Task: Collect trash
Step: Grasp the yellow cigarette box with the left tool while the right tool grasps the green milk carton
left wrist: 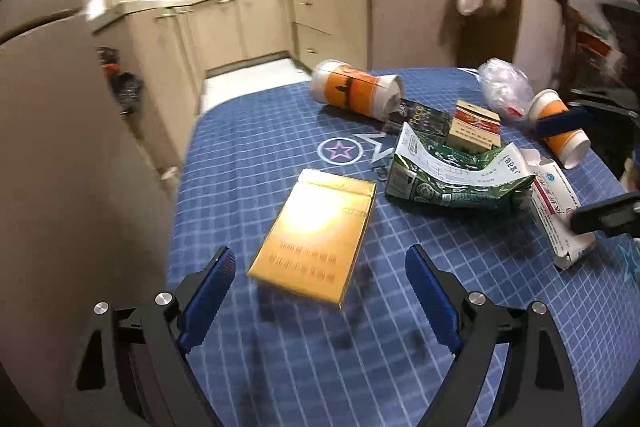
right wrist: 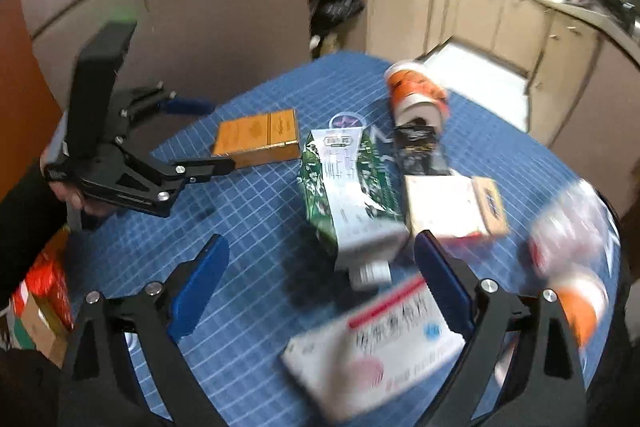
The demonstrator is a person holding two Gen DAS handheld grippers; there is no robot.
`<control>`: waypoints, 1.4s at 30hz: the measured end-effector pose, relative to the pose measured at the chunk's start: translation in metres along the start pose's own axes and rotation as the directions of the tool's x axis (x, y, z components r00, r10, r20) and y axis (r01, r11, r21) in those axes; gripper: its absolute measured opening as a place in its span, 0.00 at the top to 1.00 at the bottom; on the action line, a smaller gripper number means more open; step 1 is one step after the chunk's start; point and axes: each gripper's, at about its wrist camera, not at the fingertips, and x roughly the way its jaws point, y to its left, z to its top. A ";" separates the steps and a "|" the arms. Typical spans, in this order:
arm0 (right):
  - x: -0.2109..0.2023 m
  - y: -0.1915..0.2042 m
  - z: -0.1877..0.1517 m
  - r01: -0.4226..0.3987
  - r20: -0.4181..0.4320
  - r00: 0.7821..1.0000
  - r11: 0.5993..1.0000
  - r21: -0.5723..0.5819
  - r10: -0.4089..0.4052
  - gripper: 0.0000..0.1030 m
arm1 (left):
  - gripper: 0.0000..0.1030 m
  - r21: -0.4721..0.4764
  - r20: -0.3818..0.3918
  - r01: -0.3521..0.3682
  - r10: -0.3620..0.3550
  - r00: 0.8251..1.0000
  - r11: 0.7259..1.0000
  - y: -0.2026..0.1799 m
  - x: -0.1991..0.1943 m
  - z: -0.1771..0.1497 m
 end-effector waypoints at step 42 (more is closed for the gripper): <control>0.002 0.016 -0.006 0.064 0.067 0.995 0.987 0.150 -0.075 0.84 | 0.45 -0.055 -0.023 0.078 -0.079 0.997 0.995 -0.016 -0.015 -0.032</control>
